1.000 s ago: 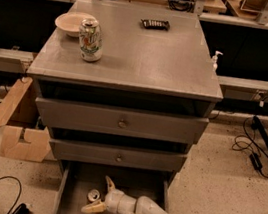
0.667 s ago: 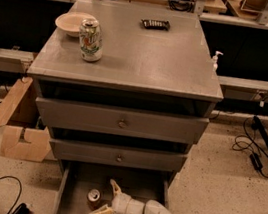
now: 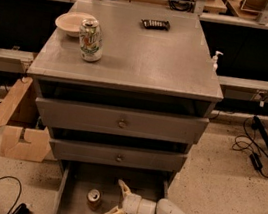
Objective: Place orange can into bottom drawer
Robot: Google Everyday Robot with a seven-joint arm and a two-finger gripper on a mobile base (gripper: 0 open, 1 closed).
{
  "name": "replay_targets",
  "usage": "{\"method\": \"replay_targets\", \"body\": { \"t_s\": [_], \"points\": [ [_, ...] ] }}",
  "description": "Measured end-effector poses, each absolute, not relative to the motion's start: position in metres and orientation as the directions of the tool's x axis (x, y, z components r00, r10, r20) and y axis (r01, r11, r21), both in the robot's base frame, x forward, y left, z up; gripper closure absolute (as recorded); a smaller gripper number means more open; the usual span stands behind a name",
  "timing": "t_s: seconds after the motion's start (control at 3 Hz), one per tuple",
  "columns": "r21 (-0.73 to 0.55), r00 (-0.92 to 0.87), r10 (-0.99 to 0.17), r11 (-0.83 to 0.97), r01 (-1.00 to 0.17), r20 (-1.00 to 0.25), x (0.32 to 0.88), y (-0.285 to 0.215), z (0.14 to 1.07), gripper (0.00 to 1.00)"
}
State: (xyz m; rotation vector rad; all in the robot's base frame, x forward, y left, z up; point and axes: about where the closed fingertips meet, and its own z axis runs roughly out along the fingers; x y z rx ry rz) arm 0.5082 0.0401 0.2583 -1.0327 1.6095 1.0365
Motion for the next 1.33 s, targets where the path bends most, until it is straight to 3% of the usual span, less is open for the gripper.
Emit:
{"method": "replay_targets", "body": {
  "t_s": [0.67,1.33],
  "points": [
    [0.143,-0.214,-0.278,0.253,-0.957,-0.936,0.48,-0.03,0.364,0.0],
    [0.102,-0.198,-0.389,0.254,-0.962,-0.9,0.446,-0.032,0.433,0.0]
  ]
}}
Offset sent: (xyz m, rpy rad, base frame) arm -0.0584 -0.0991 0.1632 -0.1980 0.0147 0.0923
